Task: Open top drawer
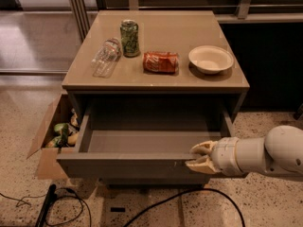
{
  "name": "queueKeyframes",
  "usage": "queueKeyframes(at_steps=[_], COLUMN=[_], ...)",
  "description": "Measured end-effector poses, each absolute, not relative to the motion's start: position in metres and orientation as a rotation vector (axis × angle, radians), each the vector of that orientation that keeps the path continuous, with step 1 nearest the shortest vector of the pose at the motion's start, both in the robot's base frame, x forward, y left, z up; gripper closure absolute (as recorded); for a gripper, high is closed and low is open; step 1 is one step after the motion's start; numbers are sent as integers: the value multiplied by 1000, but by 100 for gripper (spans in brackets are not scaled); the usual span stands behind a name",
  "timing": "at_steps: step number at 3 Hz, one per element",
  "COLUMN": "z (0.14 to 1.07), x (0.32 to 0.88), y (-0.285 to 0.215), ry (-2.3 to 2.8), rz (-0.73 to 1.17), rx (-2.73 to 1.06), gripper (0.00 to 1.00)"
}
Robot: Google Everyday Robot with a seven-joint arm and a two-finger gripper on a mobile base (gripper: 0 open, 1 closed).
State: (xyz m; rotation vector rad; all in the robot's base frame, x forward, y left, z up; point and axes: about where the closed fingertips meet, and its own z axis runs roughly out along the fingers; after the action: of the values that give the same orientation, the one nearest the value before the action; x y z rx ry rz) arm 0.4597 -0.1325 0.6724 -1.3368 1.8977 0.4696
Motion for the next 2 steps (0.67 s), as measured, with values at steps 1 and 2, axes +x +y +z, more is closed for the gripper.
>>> queueKeyframes(at_steps=[1, 2], z=[674, 674], x=[451, 451], y=[-136, -136], ry=[1897, 1897], rz=[471, 471], rx=[-1337, -1338], gripper=[100, 87])
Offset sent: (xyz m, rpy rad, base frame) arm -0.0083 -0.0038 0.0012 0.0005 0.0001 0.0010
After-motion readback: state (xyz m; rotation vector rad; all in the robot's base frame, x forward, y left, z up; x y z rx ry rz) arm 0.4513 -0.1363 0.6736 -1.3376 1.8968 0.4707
